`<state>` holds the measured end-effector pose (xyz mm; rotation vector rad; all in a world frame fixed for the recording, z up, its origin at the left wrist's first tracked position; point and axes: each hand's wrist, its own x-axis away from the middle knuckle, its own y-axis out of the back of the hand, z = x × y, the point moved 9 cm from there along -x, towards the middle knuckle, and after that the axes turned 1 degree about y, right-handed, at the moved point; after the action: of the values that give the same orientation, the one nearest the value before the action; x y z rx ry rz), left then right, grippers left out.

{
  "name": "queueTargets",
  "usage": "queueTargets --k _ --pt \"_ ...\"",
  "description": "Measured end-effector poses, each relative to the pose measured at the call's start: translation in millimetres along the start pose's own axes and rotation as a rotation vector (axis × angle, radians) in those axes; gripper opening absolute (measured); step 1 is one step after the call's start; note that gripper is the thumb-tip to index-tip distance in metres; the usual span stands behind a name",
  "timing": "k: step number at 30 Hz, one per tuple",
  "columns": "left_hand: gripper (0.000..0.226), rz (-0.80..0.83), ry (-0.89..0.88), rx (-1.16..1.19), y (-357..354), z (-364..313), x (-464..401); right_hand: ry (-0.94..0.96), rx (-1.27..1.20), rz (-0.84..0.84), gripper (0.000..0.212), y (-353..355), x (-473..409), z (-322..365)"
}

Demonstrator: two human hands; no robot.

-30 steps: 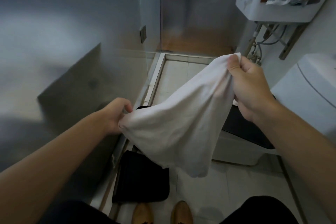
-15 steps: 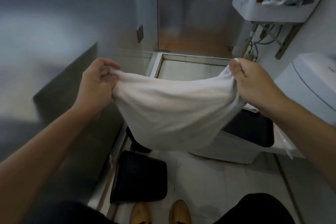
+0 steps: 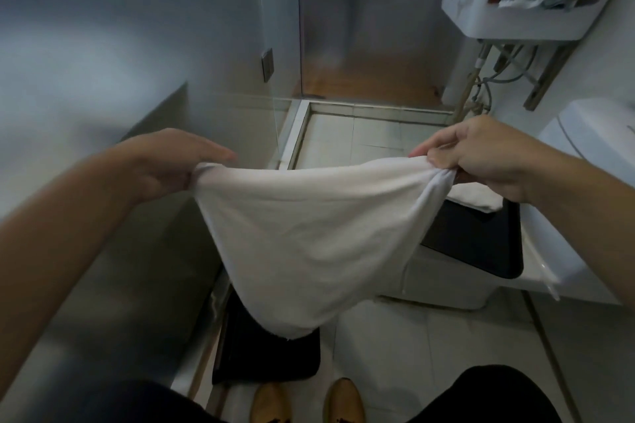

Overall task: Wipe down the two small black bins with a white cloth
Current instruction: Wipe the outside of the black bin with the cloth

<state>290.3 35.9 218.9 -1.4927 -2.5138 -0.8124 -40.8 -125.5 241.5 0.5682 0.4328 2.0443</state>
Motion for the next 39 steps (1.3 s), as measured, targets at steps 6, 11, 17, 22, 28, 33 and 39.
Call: queueTargets --k 6,11,17,22,28,33,39 --pt "0.049 0.187 -0.196 -0.521 -6 -13 32 0.113 0.137 -0.04 0.018 9 5 12" --pt "0.01 -0.247 -0.346 -0.731 12 -26 33 0.221 0.406 0.023 0.011 11 18 26" --pt "0.02 -0.405 -0.713 -0.82 9 -46 55 0.433 0.671 -0.176 0.018 21 15 41" --pt "0.033 -0.225 -0.659 -0.594 21 -30 50 0.538 0.468 -0.207 0.02 30 15 30" --pt "0.048 -0.264 -0.408 -0.702 -23 -27 46 0.514 0.32 -0.331 0.014 -5 16 32" --pt "0.029 0.05 -0.176 -0.15 -91 -21 55 0.649 0.252 -0.192 0.017 -82 43 65" --pt "0.025 0.214 -0.063 0.056 -115 -23 67 0.652 0.294 -0.084 0.019 -108 44 67"
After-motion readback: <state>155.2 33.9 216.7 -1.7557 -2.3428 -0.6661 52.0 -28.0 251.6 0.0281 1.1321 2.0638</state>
